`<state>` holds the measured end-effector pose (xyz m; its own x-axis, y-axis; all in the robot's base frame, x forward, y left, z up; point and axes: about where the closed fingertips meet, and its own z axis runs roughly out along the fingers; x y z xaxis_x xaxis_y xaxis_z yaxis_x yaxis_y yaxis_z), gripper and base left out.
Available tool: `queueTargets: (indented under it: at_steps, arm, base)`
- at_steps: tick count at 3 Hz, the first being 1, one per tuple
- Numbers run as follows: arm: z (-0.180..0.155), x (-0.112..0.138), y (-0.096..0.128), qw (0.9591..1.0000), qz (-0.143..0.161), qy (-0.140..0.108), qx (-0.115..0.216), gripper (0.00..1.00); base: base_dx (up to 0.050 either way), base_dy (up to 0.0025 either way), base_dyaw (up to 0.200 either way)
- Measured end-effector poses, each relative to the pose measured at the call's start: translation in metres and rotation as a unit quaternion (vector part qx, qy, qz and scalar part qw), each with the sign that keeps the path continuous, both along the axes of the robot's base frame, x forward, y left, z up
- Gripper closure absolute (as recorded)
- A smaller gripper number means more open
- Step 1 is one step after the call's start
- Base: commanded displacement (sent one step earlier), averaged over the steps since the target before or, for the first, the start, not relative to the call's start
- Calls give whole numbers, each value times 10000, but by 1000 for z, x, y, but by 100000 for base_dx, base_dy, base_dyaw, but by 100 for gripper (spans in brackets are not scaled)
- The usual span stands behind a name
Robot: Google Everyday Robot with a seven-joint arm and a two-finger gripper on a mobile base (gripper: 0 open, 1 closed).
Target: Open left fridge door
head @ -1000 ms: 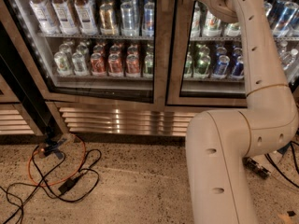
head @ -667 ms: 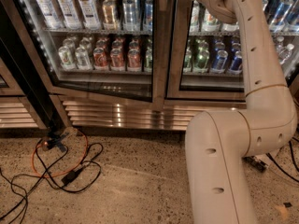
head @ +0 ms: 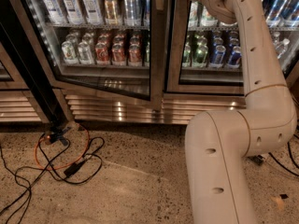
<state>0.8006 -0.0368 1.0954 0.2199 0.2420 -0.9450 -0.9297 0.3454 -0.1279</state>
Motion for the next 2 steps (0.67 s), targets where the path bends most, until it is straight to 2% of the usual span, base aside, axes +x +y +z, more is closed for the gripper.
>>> queueTargets:
  at_steps: [1, 2]
  arm:
    - [0, 0, 0, 10000, 0, 0, 0, 81]
    - [0, 0, 0, 10000, 0, 0, 0, 58]
  base:
    - [0, 0, 0]
    - [0, 0, 0]
